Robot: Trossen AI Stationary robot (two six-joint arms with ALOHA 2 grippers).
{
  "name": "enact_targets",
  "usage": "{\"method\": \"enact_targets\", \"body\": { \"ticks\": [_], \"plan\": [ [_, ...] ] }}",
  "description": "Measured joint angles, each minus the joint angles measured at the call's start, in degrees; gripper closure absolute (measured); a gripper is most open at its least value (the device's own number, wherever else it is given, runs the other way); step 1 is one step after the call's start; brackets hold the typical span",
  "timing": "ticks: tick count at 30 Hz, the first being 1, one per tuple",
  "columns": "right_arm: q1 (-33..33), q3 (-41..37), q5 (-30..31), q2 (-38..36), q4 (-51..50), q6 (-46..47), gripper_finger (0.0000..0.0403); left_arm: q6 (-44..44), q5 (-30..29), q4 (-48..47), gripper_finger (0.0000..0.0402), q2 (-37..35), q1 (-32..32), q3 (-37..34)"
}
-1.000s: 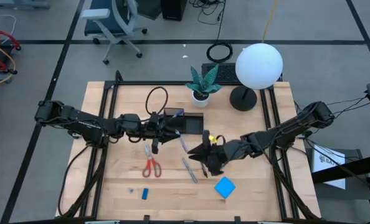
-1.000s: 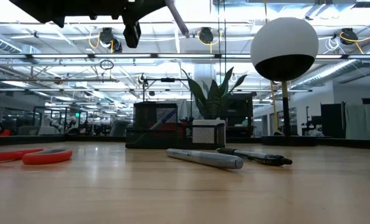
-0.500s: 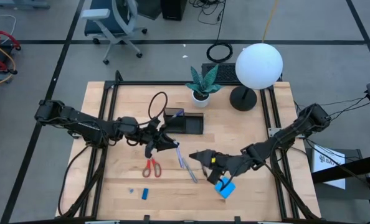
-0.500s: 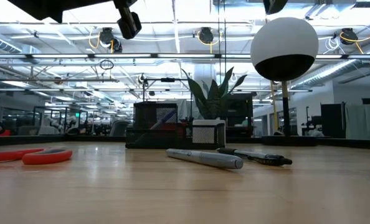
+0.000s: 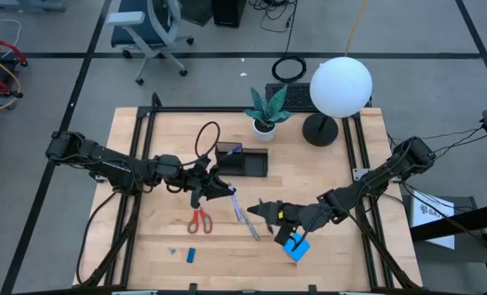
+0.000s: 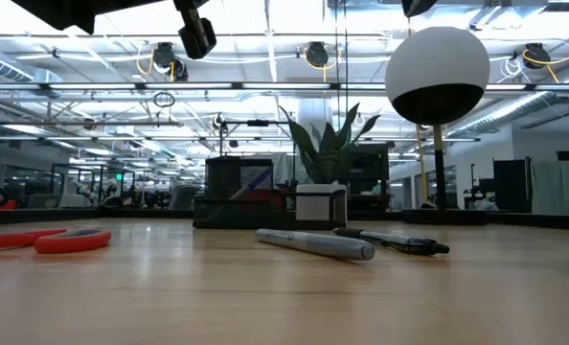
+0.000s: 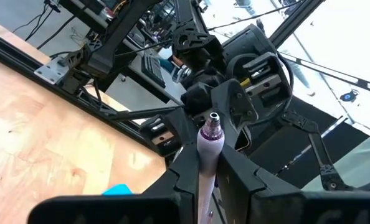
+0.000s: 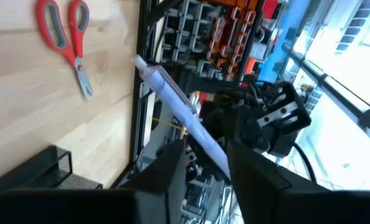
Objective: Pick and place office supplies into organizer
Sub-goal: Put the purple pen into the black desk organizer
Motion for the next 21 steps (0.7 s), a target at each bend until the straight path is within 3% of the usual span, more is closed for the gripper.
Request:
{"method": "enact_targets", "body": {
  "ticks": [10, 21],
  "plan": [
    [-1.99, 0.00, -7.18, 0.00, 1.19, -0.13, 0.0208, -0.87, -0.59, 0.50, 0.0361, 0.00, -0.26, 0.00],
    [-5.14, 0.00, -13.21, 0.22, 2.70, -0.68, 0.0205, -0.62, -1.01, 2.64, 0.0361, 0.00, -0.58, 0.00]
  ]
}}
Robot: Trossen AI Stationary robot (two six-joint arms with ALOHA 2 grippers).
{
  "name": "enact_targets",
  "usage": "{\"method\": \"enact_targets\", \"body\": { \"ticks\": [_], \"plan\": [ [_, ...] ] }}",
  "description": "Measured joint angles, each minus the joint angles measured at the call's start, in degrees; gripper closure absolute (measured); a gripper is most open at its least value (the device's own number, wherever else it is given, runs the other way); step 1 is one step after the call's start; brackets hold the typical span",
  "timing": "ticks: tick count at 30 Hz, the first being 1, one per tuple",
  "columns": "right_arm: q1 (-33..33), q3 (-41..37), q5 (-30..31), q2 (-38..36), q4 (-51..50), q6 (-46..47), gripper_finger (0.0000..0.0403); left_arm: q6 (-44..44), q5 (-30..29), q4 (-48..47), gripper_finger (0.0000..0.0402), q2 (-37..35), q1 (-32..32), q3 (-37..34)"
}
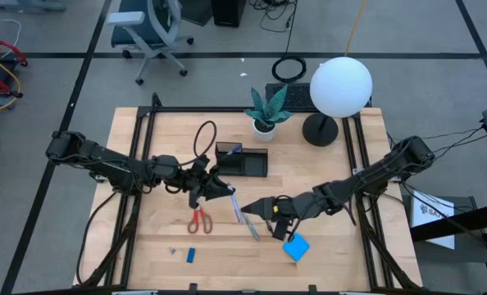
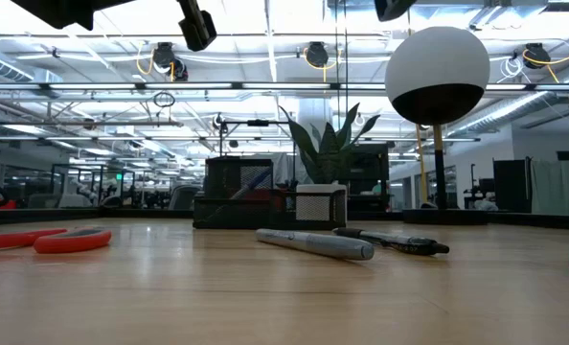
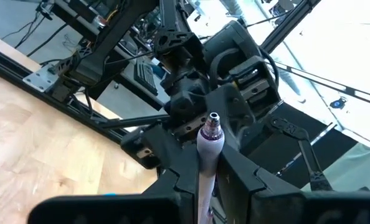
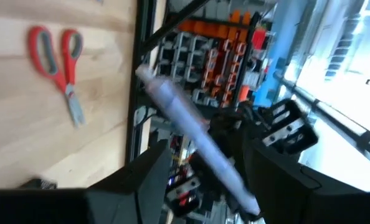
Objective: Pick and place office supplies into organizer
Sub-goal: Put the purple pen into the black desk organizer
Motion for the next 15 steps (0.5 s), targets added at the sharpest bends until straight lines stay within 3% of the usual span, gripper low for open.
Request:
{"method": "enact_targets", "body": {
  "ticks": [15],
  "plan": [
    [-1.99, 0.02, -2.07, 12.85, 22.98, -12.87, 0.0209, 1.77, -0.13, 2.05, 0.0361, 0.00, 0.01, 0.00]
  ]
}}
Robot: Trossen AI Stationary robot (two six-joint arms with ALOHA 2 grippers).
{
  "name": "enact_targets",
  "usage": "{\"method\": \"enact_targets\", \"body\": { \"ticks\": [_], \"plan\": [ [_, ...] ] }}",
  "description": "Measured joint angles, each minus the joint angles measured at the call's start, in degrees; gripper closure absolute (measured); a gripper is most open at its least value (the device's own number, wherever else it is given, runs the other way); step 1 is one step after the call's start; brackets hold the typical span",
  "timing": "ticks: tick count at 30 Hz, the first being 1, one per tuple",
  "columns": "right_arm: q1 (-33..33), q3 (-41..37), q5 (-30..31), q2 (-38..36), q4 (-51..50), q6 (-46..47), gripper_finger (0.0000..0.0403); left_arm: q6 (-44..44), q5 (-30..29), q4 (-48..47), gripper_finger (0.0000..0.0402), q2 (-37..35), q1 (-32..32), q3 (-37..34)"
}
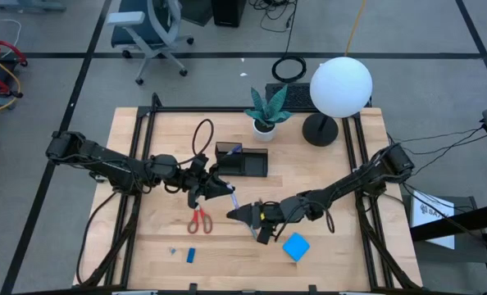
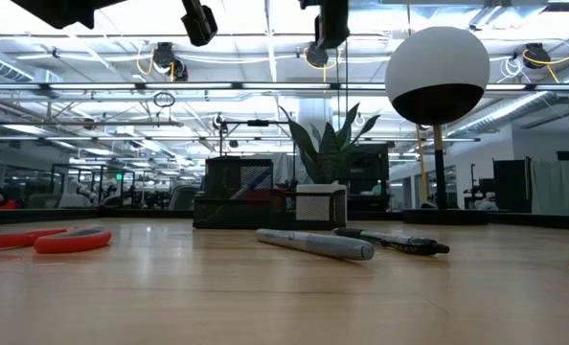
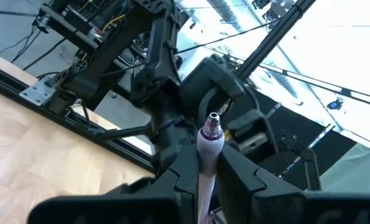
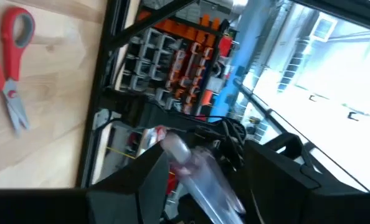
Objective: Pick and place office supplies into organizer
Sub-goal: Put the purple pen into the black desk organizer
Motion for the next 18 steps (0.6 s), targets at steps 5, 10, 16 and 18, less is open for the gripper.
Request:
{"method": "enact_targets", "body": {
  "ticks": [5, 10, 16, 18],
  "plan": [
    [-0.01, 0.00, 0.00, 1.20, 1.61, 0.18, 0.0238, 0.49, 0.38, 0.06, 0.0361, 0.00, 0.00, 0.00],
    [0.04, 0.00, 0.12, 1.00, 1.65, 1.82, 0.0301, 0.39, 0.42, -0.54, 0.0358, 0.00, 0.00, 0.00],
    [0.23, 0.08, -0.40, 0.71, 2.09, 2.00, 0.0385, -0.72, 0.24, -1.88, 0.0354, 0.07, 0.00, -0.11],
    [0.21, 0.11, -0.39, 0.66, 2.18, 2.23, 0.0386, -0.53, 0.13, -1.88, 0.0353, 0.07, 0.02, -0.11]
  ]
}}
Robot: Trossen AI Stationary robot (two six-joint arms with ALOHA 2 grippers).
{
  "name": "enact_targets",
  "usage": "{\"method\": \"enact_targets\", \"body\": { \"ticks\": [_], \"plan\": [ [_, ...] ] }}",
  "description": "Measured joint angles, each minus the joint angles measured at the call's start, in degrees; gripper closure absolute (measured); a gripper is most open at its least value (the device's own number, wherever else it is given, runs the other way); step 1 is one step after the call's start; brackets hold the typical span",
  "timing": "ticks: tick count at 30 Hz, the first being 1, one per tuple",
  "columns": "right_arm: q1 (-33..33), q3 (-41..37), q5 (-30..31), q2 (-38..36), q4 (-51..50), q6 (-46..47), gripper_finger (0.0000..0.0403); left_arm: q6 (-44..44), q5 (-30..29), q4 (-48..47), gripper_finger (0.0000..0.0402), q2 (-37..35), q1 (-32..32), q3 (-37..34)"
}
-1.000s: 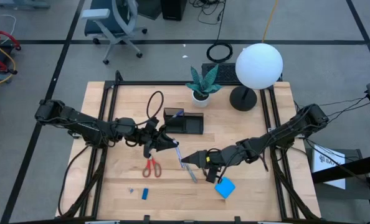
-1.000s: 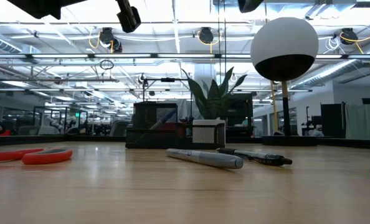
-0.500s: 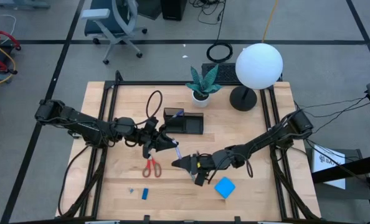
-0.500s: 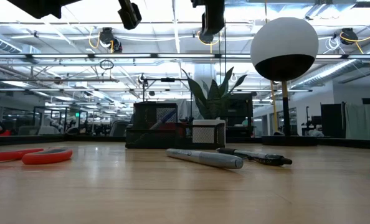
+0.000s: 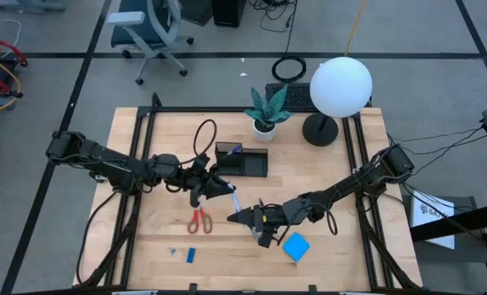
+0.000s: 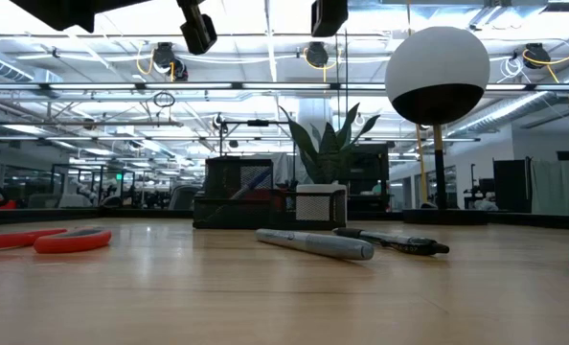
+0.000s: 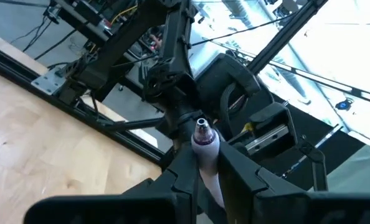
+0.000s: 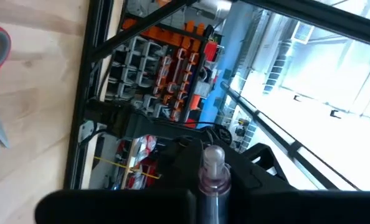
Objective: Pick and place office supplies into organizer
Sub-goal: Put the purple pen into the black desk organizer
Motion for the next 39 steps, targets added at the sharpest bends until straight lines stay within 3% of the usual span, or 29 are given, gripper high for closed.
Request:
{"method": "enact_targets", "body": {
  "ticks": [8, 15, 21, 29, 33, 36, 39],
  "plan": [
    [0.74, 0.00, 2.67, -0.13, 0.99, 3.92, 0.0386, 1.88, -0.80, -0.43, 0.0342, 0.00, -0.02, 0.00],
    [2.05, 0.00, 5.57, -1.54, 1.83, 8.96, 0.0388, 12.03, 0.15, -0.94, 0.0272, 0.04, -0.19, 0.00],
    [2.03, -0.15, 12.38, -5.64, -2.06, 16.91, 0.0388, 15.50, 1.49, 0.40, 0.0206, -0.93, -0.27, 0.18],
    [0.53, -0.20, 14.87, -10.36, -7.65, 32.17, 0.0388, 25.08, 0.26, -4.40, 0.0178, -7.90, 0.20, 0.17],
    [-1.74, -0.13, 14.11, -12.02, -8.16, 42.47, 0.0388, 34.25, -5.51, -12.69, 0.0177, -13.49, 0.22, 0.17],
    [-4.71, -0.13, 13.35, -12.31, -9.67, 52.22, 0.0388, 41.78, -14.63, -21.64, 0.0177, -17.33, 0.22, 0.17],
    [-8.35, -0.13, 7.71, -12.37, -10.88, 62.22, 0.0388, 45.14, -24.32, -28.60, 0.0176, -19.92, 0.26, 0.17]
  ]
}}
